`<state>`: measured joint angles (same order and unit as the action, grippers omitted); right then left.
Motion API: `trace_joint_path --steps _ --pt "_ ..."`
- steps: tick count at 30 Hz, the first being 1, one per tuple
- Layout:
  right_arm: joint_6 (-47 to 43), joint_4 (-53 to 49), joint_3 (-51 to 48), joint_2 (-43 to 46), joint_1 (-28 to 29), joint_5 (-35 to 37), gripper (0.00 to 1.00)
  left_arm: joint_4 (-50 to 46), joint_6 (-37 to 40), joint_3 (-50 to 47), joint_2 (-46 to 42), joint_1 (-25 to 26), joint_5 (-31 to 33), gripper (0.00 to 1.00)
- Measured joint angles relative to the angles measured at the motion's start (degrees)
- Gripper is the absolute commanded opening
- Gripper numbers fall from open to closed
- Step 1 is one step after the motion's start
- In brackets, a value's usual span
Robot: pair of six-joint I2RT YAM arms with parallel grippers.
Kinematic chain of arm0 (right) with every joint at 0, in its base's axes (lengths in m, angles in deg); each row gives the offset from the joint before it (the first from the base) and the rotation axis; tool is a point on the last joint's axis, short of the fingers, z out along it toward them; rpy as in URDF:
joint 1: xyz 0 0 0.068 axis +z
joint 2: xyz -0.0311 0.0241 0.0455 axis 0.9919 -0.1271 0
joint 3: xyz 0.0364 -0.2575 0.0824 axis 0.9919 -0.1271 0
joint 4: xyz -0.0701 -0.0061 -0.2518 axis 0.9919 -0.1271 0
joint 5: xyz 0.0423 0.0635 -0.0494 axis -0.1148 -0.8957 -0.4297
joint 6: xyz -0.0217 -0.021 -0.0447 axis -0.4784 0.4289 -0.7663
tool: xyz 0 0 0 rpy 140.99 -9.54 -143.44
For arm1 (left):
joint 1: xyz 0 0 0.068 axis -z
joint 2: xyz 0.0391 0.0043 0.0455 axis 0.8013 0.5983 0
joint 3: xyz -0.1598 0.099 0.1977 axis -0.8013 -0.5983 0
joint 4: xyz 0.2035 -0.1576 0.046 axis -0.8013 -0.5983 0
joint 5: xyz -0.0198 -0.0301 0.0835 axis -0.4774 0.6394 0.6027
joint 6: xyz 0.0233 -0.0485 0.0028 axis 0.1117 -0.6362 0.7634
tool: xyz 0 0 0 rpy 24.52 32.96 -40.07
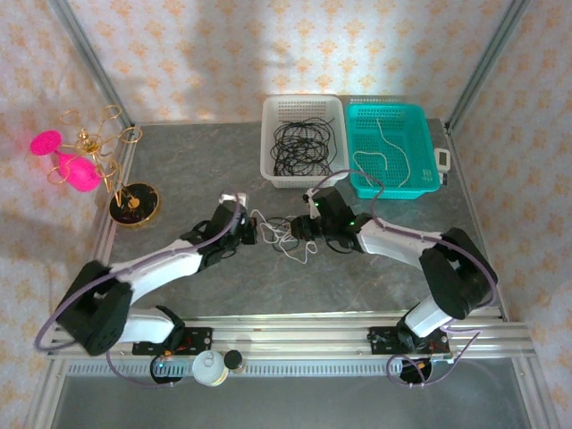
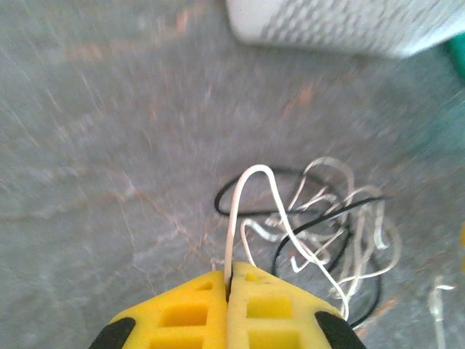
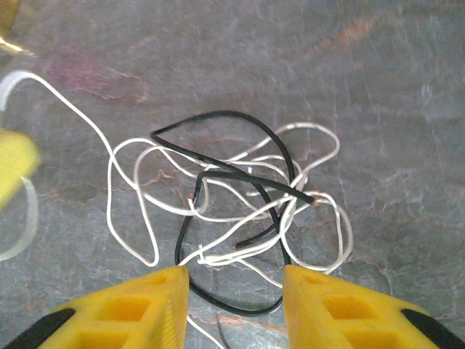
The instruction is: Untangle the cables
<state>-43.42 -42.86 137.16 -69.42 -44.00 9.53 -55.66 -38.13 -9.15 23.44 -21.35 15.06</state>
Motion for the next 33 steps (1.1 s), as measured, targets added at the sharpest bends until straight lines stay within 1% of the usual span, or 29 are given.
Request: trace_joint_path --steps 3,5,8,10,13,18,21,23,26,29,33 --pt "-3.0 1.9 -0.5 3.9 0.0 -0.9 0.46 -4.7 2.5 2.7 -7.6 0.0 2.4 0.0" --pt "-5.6 5.6 -1.6 6.7 0.0 -3.3 0.49 -7.7 4.6 5.5 -10.9 0.0 2.8 0.0" --pt "-11.0 15.3 -5.7 10.8 0.0 -10.8 0.56 -12.6 8.3 11.1 -12.6 0.0 2.1 0.0" --pt "-14.1 22.2 -8.2 12.0 0.1 -15.0 0.57 -15.9 10.9 15.2 -12.5 0.0 0.4 0.0" --pt "-16.5 29.0 -8.0 10.5 0.0 -18.6 0.57 -20.6 14.1 20.6 -12.3 0.0 -2.8 0.0" --pt "-15.3 40.7 -5.2 3.9 0.5 -23.1 0.56 -25.8 17.6 26.9 -11.8 0.0 -8.5 0.0" --pt "-13.8 44.9 -3.4 -0.5 1.5 -22.6 0.54 -27.7 18.3 28.8 -11.6 0.0 -11.1 0.0" --pt "-12.0 46.8 -2.1 -3.1 2.1 -20.6 0.53 -28.5 18.6 29.6 -11.6 0.0 -12.7 0.0" --pt "-9.4 49.4 -0.7 -6.4 2.3 -17.9 0.49 -29.1 18.8 30.8 -11.6 0.0 -15.0 0.0" --pt "-8.0 50.2 1.1 -9.9 2.9 -16.3 0.46 -29.6 19.0 32.6 -11.6 0.0 -17.3 0.0" --pt "-7.9 49.9 2.1 -13.8 6.0 -13.7 0.42 -29.5 19.0 35.2 -11.6 0.0 -19.5 0.0"
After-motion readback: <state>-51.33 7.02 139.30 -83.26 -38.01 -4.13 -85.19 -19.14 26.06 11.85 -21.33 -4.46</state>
